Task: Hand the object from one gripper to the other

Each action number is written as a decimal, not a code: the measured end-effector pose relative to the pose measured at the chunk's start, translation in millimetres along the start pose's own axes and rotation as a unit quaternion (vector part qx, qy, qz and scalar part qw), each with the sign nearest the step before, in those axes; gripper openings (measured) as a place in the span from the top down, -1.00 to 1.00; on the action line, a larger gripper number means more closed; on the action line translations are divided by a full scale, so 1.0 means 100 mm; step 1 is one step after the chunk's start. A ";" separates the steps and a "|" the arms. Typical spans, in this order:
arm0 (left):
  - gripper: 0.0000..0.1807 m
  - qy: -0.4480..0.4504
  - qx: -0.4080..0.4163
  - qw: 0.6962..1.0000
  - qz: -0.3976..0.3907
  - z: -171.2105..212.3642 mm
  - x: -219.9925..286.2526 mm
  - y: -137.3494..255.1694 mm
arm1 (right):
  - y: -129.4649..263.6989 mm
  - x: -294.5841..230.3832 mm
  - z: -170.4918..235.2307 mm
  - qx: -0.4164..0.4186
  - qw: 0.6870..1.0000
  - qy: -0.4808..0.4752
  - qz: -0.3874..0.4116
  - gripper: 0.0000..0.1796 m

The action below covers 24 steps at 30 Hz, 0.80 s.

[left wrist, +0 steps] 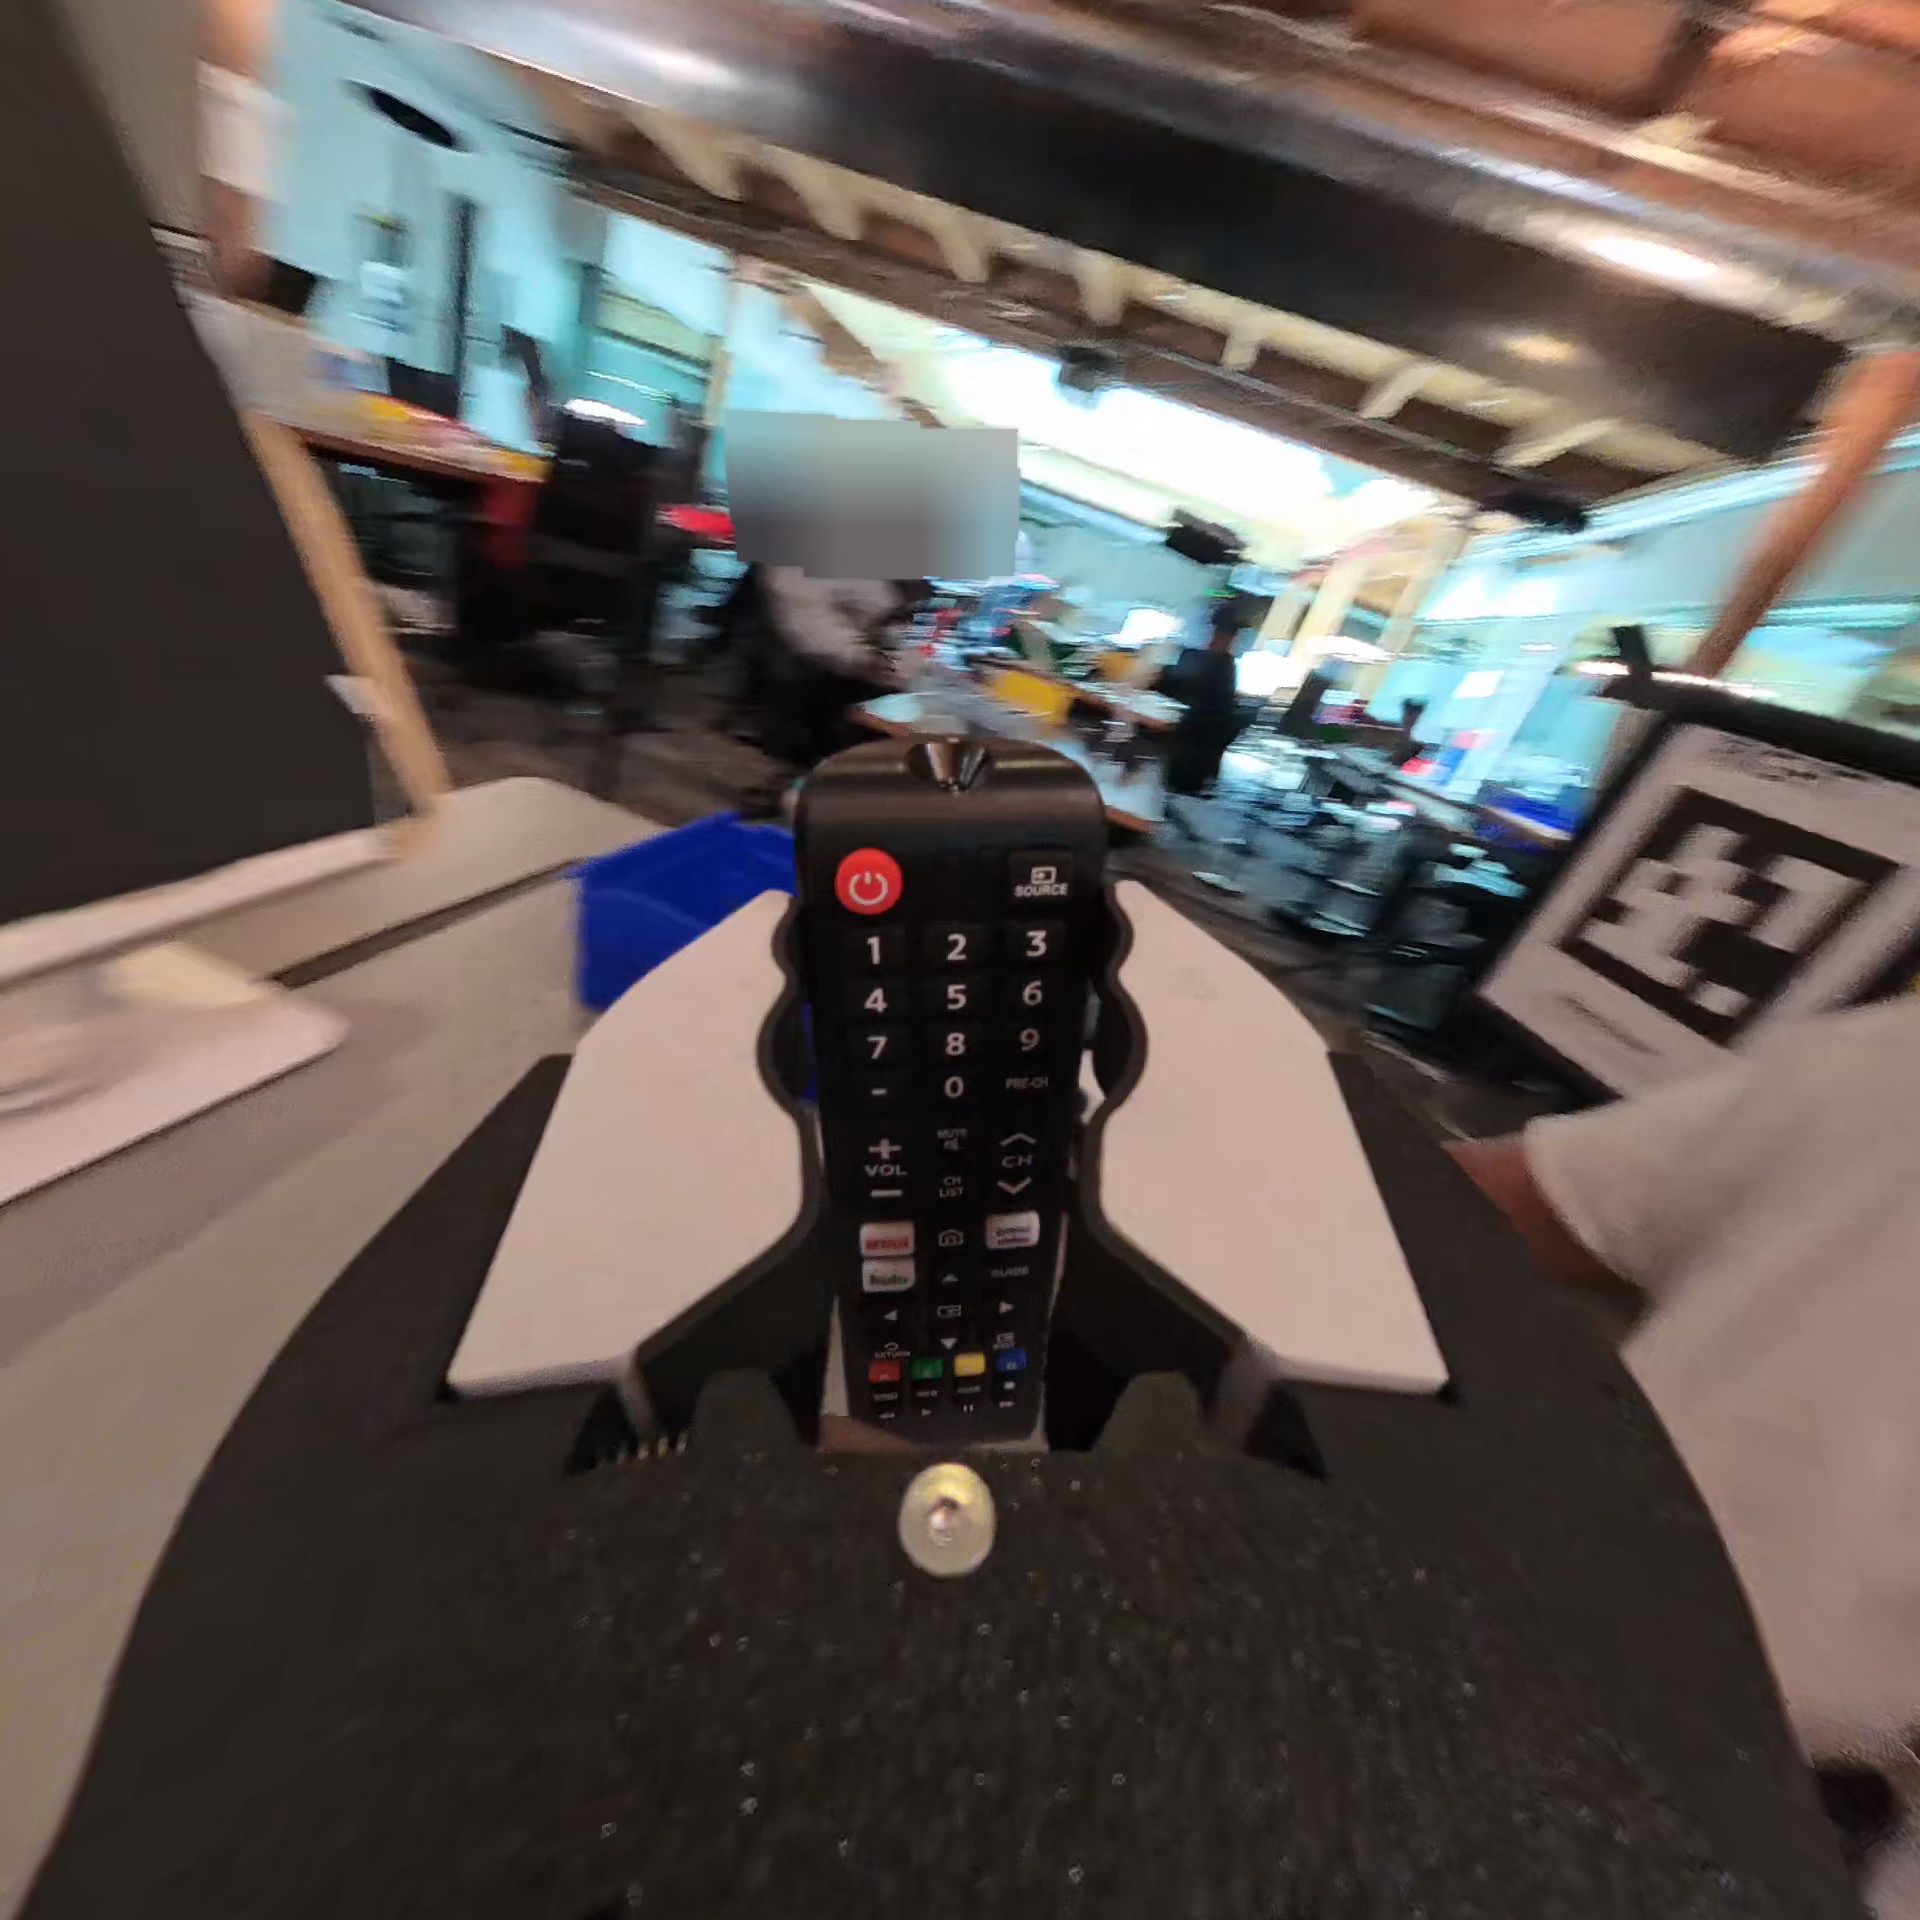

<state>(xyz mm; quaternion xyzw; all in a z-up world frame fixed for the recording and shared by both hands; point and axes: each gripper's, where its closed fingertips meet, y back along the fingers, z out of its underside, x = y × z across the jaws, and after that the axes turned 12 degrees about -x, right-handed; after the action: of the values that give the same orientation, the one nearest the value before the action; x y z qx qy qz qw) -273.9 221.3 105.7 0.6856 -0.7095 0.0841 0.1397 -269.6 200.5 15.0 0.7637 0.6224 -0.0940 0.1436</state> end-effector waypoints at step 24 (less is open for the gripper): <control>0.33 -0.018 -0.205 0.956 -0.209 1.03 -0.53 0.02 | 0.47 0.83 0.30 -0.163 0.941 0.129 0.266 0.47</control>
<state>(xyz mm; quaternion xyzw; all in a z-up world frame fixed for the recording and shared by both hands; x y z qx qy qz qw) -283.1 240.0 -8.3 0.7767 -0.5546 -0.1067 0.2790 -205.3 258.9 -35.1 0.8732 0.4161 0.1498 0.2047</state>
